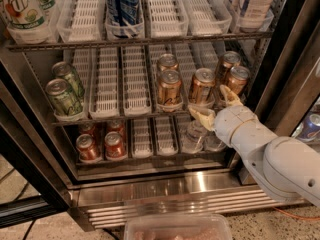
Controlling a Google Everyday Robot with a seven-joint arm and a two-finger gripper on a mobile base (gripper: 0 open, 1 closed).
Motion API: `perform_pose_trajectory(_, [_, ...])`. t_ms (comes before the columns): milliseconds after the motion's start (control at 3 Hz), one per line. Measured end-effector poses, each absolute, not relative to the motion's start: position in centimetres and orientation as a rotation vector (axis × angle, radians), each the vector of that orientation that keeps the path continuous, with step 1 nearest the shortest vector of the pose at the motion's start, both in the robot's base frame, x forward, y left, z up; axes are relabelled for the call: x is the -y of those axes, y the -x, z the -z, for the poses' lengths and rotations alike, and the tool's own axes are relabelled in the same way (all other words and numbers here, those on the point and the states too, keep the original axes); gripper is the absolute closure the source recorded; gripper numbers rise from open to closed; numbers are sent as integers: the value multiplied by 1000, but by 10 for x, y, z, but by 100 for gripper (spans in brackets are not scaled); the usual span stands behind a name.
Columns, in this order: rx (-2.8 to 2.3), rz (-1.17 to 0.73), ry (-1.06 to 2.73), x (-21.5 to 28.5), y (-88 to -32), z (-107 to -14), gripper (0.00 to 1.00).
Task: Pick orange can from middle shelf of fridge
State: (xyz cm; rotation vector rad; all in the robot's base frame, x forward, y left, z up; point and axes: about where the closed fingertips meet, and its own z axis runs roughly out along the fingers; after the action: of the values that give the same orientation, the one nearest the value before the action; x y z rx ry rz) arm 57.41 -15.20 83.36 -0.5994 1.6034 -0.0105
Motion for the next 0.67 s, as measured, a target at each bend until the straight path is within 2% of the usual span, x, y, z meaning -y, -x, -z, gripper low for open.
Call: perform_pose_trajectory(667, [-1588,23,562,151,-589,-830,37])
